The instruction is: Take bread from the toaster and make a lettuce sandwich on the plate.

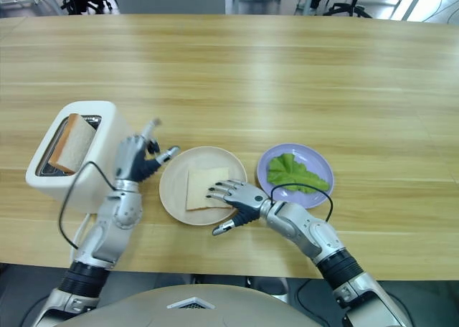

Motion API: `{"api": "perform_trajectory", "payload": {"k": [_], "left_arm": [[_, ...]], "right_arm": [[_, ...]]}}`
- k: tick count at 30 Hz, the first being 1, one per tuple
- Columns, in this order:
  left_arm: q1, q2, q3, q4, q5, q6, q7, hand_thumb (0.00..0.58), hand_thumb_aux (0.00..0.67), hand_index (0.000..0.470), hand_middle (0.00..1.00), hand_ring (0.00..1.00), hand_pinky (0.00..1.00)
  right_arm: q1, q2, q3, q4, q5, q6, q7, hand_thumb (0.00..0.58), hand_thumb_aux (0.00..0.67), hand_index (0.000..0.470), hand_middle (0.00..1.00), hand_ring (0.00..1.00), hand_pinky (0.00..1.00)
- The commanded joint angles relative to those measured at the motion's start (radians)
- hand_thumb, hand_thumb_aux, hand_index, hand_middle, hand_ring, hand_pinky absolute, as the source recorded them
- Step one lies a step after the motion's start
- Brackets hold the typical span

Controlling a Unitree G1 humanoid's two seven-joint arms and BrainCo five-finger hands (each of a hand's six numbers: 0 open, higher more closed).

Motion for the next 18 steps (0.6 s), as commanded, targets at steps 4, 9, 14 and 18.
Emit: {"api": "perform_trajectory", "payload": {"k": [4, 9, 14, 18], "left_arm": [[0.05, -0.019, 0.067, -0.127, -0.043, -0.067, 0.019, 0.0, 0.0, 0.0, 0.0, 0.0, 0.0], [0.127, -0.042, 0.097, -0.262, 0.004, -0.101, 0.036, 0.0, 0.0, 0.0, 0.0, 0.0, 0.0], [0.226, -0.025, 0.256, -0.386, 0.06, -0.031, -0.017, 0.0, 0.0, 0.0, 0.0, 0.0, 0.0], [0.298, 0.012, 0.419, -0.382, 0.085, 0.069, -0.109, 0.0, 0.0, 0.0, 0.0, 0.0, 0.0]], "right_arm": [[0.071, -0.052, 0.077, 0.067, -0.014, 0.046, 0.114, 0.0, 0.0, 0.0, 0.0, 0.0, 0.0], [0.052, 0.002, -0.05, -0.029, 0.098, 0.011, -0.095, 0.0, 0.0, 0.0, 0.0, 0.0, 0.0], [0.038, -0.065, -0.235, -0.117, 0.135, 0.042, -0.207, 0.0, 0.0, 0.0, 0.0, 0.0, 0.0], [0.016, -0.156, -0.325, -0.066, 0.081, 0.102, -0.257, 0.0, 0.0, 0.0, 0.0, 0.0, 0.0]]}}
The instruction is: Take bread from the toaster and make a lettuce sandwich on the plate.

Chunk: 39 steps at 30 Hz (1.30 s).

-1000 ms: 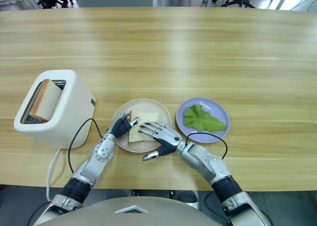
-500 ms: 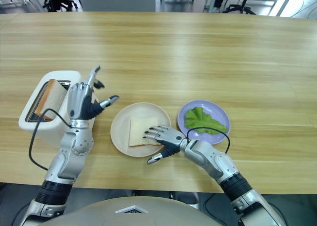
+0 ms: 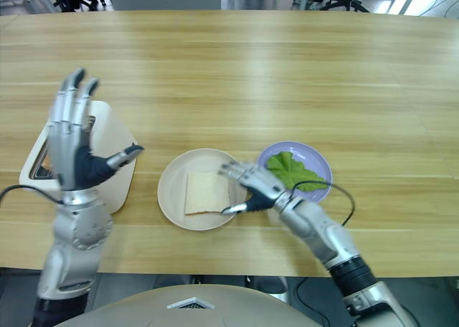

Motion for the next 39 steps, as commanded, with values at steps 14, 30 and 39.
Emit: {"api": "perform_trajectory", "payload": {"k": [14, 30, 39], "left_arm": [[0.037, 0.089, 0.105, 0.28, 0.124, 0.292, -0.288, 0.0, 0.0, 0.0, 0.0, 0.0, 0.0], [-0.043, 0.118, 0.087, 0.322, -0.011, 0.197, -0.223, 0.58, 0.67, 0.46, 0.03, 0.03, 0.03], [-0.098, 0.091, 0.215, 0.233, -0.195, 0.036, -0.069, 0.58, 0.67, 0.46, 1.0, 1.0, 1.0]], "right_arm": [[-0.118, -0.127, 0.033, 0.381, -0.217, 0.181, -0.155, 0.0, 0.0, 0.0, 0.0, 0.0, 0.0], [-0.11, -0.163, 0.145, 0.401, -0.248, 0.199, -0.13, 0.58, 0.67, 0.46, 0.0, 0.0, 0.0], [-0.104, -0.159, 0.13, 0.361, -0.212, 0.18, -0.18, 0.58, 0.67, 0.46, 0.0, 0.0, 0.0]]}}
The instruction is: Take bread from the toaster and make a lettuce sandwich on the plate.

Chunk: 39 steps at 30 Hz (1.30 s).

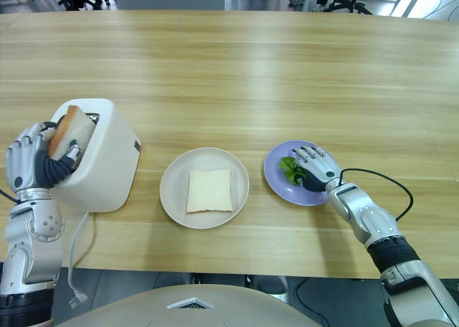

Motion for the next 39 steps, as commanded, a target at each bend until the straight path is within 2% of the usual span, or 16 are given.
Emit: {"api": "perform_trajectory", "payload": {"k": [1, 5, 9, 13, 17, 24, 32, 36, 37, 38, 39], "left_arm": [[-0.043, -0.01, 0.082, -0.079, -0.09, -0.086, 0.078, 0.58, 0.67, 0.46, 1.0, 1.0, 1.0], [-0.09, -0.023, 0.135, -0.149, -0.159, -0.169, 0.118, 0.58, 0.67, 0.46, 1.0, 1.0, 1.0], [-0.135, -0.039, 0.125, -0.224, -0.195, -0.215, 0.104, 0.58, 0.67, 0.46, 1.0, 1.0, 1.0], [-0.174, -0.094, 0.024, -0.254, -0.272, -0.226, 0.027, 0.58, 0.67, 0.46, 1.0, 1.0, 1.0], [-0.18, -0.155, -0.103, -0.224, -0.278, -0.245, -0.028, 0.58, 0.67, 0.46, 1.0, 1.0, 1.0], [-0.122, -0.228, -0.242, -0.167, -0.282, -0.286, -0.081, 0.58, 0.67, 0.46, 1.0, 1.0, 1.0], [-0.068, -0.242, -0.306, -0.075, -0.274, -0.317, -0.108, 0.58, 0.67, 0.46, 1.0, 1.0, 1.0], [-0.062, -0.242, -0.319, -0.037, -0.271, -0.324, -0.114, 0.58, 0.67, 0.46, 1.0, 1.0, 1.0], [-0.06, -0.242, -0.325, -0.025, -0.27, -0.327, -0.116, 0.58, 0.67, 0.46, 1.0, 1.0, 1.0], [-0.059, -0.242, -0.329, -0.017, -0.268, -0.332, -0.114, 0.58, 0.67, 0.46, 1.0, 1.0, 1.0], [-0.056, -0.243, -0.332, -0.009, -0.269, -0.334, -0.115, 0.58, 0.67, 0.46, 1.0, 1.0, 1.0]], "right_arm": [[0.013, 0.004, 0.0, -0.028, 0.023, -0.019, -0.026, 0.58, 0.67, 0.46, 0.0, 0.0, 0.0], [0.007, 0.006, -0.024, -0.094, 0.04, -0.037, -0.086, 0.58, 0.67, 0.46, 0.0, 0.0, 0.0], [0.003, 0.014, -0.051, -0.192, 0.048, -0.062, -0.159, 0.58, 0.67, 0.46, 0.0, 0.0, 0.0], [-0.004, 0.066, -0.037, -0.311, 0.046, -0.096, -0.175, 0.58, 0.67, 0.46, 0.0, 0.0, 0.0], [-0.016, 0.147, 0.029, -0.34, 0.015, -0.118, -0.142, 0.58, 0.67, 0.46, 0.0, 0.0, 0.0], [-0.057, 0.296, 0.219, -0.201, -0.09, -0.147, -0.133, 0.58, 0.67, 0.46, 0.0, 0.0, 0.0], [-0.117, 0.391, 0.336, 0.004, -0.156, -0.132, -0.186, 0.58, 0.67, 0.46, 0.0, 0.0, 0.0], [-0.126, 0.394, 0.366, 0.05, -0.17, -0.11, -0.184, 0.58, 0.67, 0.46, 0.0, 0.0, 0.0], [-0.124, 0.391, 0.367, 0.051, -0.17, -0.103, -0.19, 0.575, 0.61, 0.419, 0.0, 0.0, 0.0], [-0.123, 0.387, 0.365, 0.048, -0.171, -0.095, -0.196, 0.575, 0.61, 0.419, 0.0, 0.0, 0.0], [-0.124, 0.383, 0.364, 0.048, -0.168, -0.089, -0.194, 0.0, 0.0, 0.0, 0.0, 0.0, 0.0]]}}
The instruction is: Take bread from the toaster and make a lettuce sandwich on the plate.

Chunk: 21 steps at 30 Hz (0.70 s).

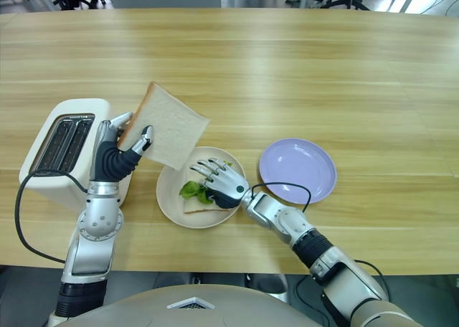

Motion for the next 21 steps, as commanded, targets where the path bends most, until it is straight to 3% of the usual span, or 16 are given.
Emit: {"api": "perform_trajectory", "payload": {"k": [1, 15, 21], "left_arm": [[0.013, 0.001, -0.025, 0.041, 0.003, -0.016, -0.012, 0.58, 0.67, 0.46, 1.0, 1.0, 1.0], [0.002, 0.001, -0.02, 0.141, -0.076, -0.042, -0.034, 0.58, 0.67, 0.46, 1.0, 1.0, 1.0], [-0.002, -0.009, -0.073, 0.217, -0.228, 0.002, -0.184, 0.58, 0.67, 0.46, 1.0, 1.0, 1.0]], "right_arm": [[0.011, -0.027, 0.014, 0.042, -0.005, 0.023, 0.033, 0.0, 0.0, 0.0, 0.0, 0.0, 0.0], [0.121, -0.191, -0.211, -0.308, 0.12, 0.055, 0.057, 0.0, 0.0, 0.0, 0.0, 0.0, 0.0], [0.189, -0.248, -0.346, -0.381, 0.223, 0.056, 0.068, 0.0, 0.0, 0.0, 0.0, 0.0, 0.0]]}}
